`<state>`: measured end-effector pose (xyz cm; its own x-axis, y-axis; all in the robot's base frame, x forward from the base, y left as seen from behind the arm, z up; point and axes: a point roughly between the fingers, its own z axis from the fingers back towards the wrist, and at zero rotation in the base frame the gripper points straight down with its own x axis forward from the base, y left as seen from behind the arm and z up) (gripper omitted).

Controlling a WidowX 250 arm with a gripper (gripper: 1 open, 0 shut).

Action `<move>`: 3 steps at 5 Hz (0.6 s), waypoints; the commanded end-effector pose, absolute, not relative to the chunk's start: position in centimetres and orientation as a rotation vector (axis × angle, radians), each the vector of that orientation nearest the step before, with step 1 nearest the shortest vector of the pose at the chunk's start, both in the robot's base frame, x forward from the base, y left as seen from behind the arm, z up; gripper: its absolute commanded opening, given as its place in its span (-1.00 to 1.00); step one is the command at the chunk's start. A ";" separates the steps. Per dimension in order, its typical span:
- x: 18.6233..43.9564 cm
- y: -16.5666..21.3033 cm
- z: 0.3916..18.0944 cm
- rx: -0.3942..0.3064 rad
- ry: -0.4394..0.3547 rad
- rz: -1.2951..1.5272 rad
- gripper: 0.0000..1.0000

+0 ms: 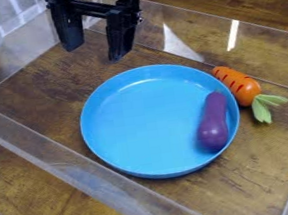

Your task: Remove the purple eggplant from the blue tray and put it on the table

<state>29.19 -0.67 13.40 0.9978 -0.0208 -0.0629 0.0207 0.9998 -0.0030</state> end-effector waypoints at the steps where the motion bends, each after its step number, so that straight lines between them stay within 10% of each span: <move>1: 28.7 -1.9 13.5 -0.006 0.076 0.014 1.00; 2: 29.2 -1.5 13.3 -0.009 0.089 0.018 1.00; 3: 29.5 -1.8 12.4 -0.016 0.078 -0.058 -1.00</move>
